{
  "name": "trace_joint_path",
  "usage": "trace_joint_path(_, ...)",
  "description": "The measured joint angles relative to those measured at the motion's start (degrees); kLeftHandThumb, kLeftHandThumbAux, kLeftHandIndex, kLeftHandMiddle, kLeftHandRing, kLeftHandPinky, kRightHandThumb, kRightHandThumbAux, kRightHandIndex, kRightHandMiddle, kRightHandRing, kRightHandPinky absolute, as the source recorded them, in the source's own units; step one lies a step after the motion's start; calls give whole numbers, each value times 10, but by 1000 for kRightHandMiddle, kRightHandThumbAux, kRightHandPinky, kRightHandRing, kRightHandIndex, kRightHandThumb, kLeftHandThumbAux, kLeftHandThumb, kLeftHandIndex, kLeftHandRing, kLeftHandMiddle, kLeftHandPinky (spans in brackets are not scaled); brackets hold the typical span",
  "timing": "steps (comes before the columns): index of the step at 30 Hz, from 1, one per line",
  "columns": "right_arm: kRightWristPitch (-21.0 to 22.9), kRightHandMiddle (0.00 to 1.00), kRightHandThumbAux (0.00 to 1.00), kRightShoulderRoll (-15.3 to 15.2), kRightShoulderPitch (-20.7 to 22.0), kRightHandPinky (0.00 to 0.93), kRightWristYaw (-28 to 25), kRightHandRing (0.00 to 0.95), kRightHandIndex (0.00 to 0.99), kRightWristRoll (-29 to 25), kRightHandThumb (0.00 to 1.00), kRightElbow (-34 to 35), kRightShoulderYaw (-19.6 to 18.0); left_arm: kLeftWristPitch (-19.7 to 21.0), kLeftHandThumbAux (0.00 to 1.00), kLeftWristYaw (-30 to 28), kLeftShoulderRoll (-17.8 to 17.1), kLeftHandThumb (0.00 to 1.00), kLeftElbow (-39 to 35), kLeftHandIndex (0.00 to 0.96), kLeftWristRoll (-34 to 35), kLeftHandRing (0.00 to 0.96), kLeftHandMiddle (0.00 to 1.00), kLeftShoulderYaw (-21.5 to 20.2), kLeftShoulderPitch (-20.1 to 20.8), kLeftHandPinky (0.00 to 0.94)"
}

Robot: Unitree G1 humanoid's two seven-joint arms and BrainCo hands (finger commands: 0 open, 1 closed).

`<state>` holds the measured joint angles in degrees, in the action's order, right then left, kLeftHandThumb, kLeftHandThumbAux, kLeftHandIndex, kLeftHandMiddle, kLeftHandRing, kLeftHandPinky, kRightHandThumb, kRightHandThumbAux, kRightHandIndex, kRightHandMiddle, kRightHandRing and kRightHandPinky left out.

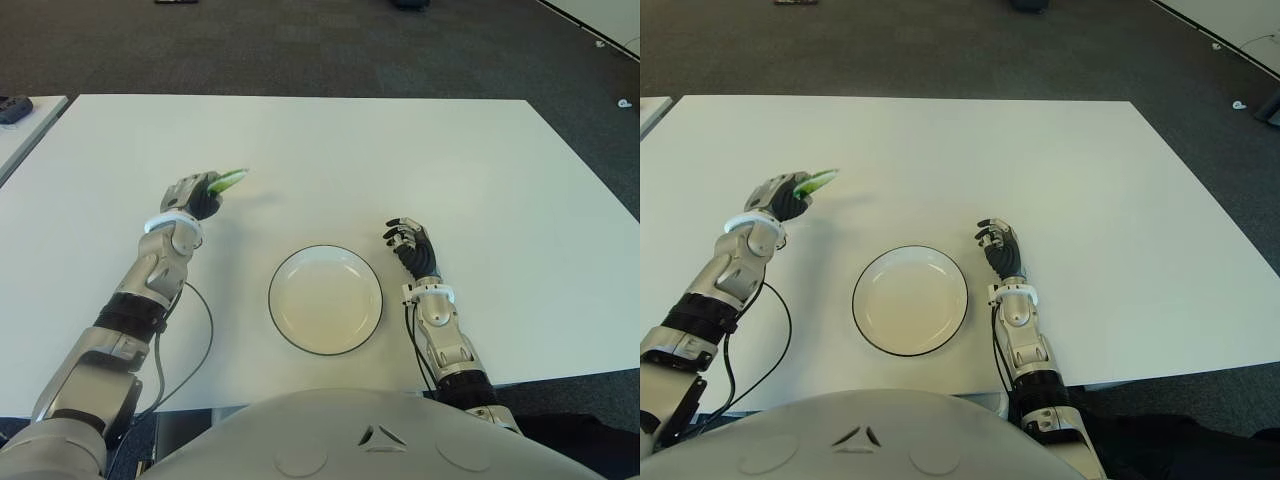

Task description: Put the toothpaste on the table into the plate.

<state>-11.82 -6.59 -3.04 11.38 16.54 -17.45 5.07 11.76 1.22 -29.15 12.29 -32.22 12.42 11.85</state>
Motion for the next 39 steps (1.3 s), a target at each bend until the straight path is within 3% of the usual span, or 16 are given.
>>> trace_joint_path(6, 1, 515, 701, 1, 0, 383, 1, 484, 353, 1, 826, 0, 0, -17, 709, -25, 0, 718, -74, 443, 20, 841, 852, -14, -21, 835)
trace_joint_path(22, 0, 516, 701, 3, 0, 420, 0, 492, 353, -3, 826, 0, 0, -112, 708, -77, 3, 722, -195, 443, 69, 851, 860, -22, -61, 827)
trace_joint_path(31, -1, 513, 702, 4, 0, 424, 0, 489, 353, -4, 826, 0, 0, -146, 708, -131, 14, 721, -280, 443, 72, 847, 858, 18, -78, 819)
trace_joint_path(39, -4, 512, 702, 4, 0, 436, -1, 490, 353, -4, 826, -2, 0, -201, 709, -177, 6, 718, -293, 442, 76, 846, 861, 31, -81, 838)
